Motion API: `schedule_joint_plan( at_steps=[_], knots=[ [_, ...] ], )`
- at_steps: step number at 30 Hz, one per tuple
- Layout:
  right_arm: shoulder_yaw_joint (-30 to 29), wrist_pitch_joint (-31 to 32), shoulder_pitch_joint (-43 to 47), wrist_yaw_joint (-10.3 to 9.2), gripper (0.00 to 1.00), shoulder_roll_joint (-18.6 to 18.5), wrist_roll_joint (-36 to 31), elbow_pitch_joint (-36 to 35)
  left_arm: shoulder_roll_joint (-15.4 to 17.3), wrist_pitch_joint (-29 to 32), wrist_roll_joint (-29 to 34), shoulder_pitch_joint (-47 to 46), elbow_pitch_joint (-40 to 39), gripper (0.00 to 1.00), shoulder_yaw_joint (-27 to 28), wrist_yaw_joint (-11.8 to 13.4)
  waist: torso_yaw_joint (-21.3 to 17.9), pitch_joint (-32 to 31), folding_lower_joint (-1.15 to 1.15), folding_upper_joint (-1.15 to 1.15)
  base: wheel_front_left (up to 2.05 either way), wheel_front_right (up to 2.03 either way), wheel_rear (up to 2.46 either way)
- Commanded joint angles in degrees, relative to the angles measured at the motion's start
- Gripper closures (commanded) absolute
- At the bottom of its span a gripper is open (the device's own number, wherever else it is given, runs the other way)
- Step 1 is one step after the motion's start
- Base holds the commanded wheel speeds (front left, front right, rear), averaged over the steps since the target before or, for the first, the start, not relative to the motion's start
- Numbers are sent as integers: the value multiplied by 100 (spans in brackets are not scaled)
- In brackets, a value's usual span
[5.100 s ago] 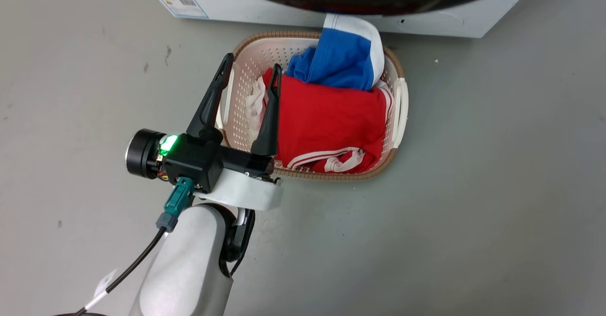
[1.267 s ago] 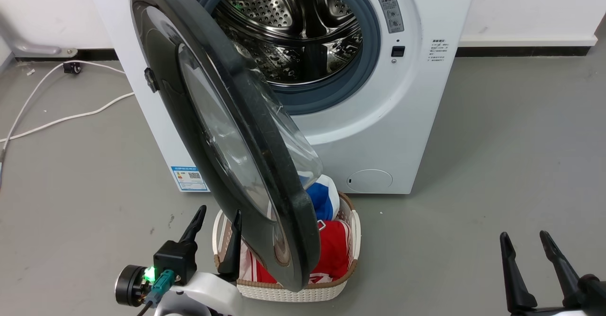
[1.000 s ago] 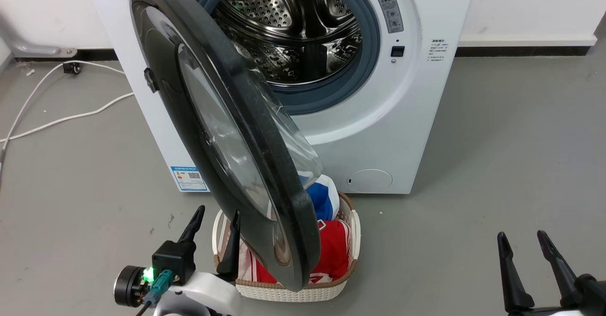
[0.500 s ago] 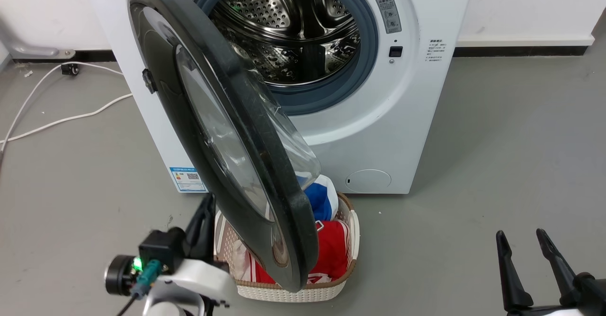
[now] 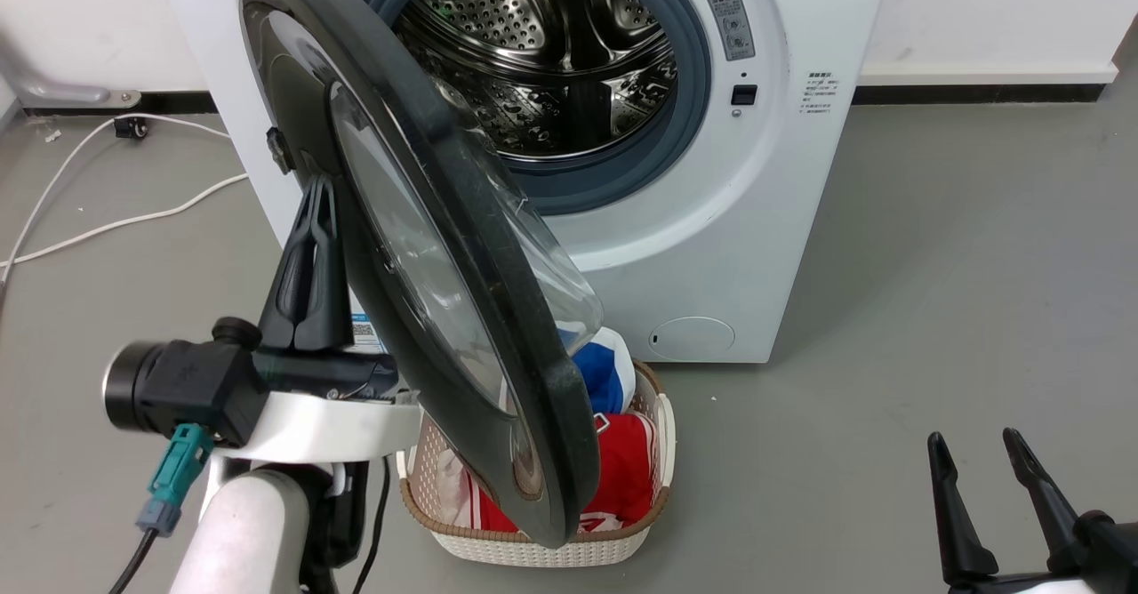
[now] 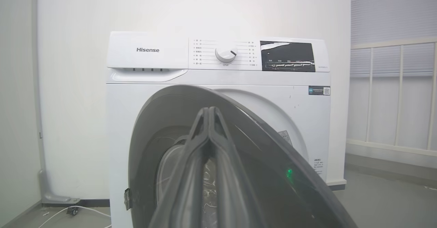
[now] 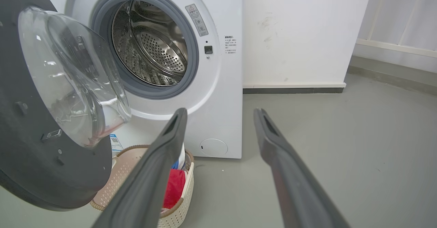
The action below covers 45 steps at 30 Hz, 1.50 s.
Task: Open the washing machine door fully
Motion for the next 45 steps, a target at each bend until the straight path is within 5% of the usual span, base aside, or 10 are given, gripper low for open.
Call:
schedule_joint_plan(
  at_steps=[1,15,30,38,45],
  knots=[
    [-3,-21,-27,1,0,19,8,-3,-19,65,56,-106,-274,100,-49,39,-3,-8,0,0,0,0,0],
    [11,-56,42,1,0,19,94,53,-302,1048,30,-457,-1872,100,-1378,-428,-3,-45,0,0,0,0,0],
    [31,-84,-68,1,0,18,123,107,-504,2165,-659,277,-1204,100,-3243,-946,81,93,0,0,0,0,0],
    [41,-116,-129,1,0,18,163,190,-399,2362,-746,478,-424,100,-3403,-896,36,239,0,0,0,0,0],
    [-4,-149,-194,1,0,18,230,286,-384,2080,-609,323,244,100,-3049,-559,38,355,0,0,0,0,0]
  ],
)
